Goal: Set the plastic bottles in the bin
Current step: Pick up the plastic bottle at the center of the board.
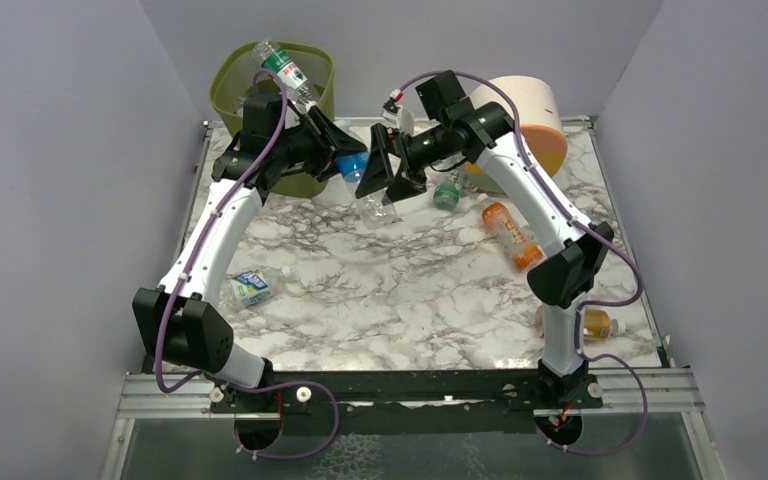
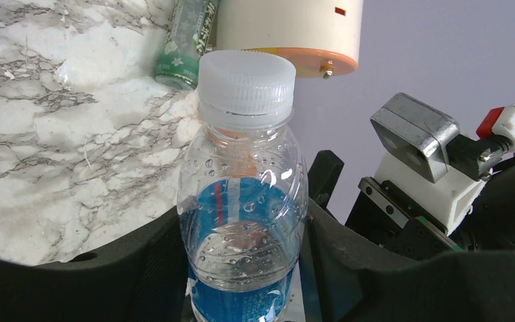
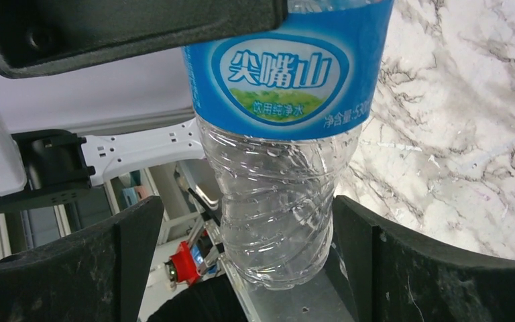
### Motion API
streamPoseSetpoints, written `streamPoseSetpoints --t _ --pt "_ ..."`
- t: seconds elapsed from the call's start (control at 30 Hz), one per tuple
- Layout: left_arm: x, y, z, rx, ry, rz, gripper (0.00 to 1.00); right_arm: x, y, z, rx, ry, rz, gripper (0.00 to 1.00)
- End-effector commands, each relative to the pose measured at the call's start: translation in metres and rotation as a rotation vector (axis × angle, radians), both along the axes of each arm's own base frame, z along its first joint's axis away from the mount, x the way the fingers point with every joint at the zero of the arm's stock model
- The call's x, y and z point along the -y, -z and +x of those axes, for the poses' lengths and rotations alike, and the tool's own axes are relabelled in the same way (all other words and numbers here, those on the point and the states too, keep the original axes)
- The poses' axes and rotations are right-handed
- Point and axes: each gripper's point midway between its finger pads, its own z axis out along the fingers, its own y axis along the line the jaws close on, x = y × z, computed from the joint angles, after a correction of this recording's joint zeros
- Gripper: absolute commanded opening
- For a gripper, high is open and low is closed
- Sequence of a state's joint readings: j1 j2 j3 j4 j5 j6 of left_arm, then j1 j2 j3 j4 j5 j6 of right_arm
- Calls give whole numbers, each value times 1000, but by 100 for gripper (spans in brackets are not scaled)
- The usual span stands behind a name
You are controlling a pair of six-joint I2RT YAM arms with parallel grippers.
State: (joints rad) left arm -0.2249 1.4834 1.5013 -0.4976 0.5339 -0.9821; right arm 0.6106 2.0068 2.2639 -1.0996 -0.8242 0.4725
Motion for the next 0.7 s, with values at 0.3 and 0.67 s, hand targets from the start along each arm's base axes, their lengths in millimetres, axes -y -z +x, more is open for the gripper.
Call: streamPoseSetpoints --t 0.3,0.67 --pt "-4 -5 -11 30 0 23 52 39 -23 -15 120 141 -84 100" --pt "-17 29 -54 -33 -27 40 52 52 -6 -29 108 185 -81 99"
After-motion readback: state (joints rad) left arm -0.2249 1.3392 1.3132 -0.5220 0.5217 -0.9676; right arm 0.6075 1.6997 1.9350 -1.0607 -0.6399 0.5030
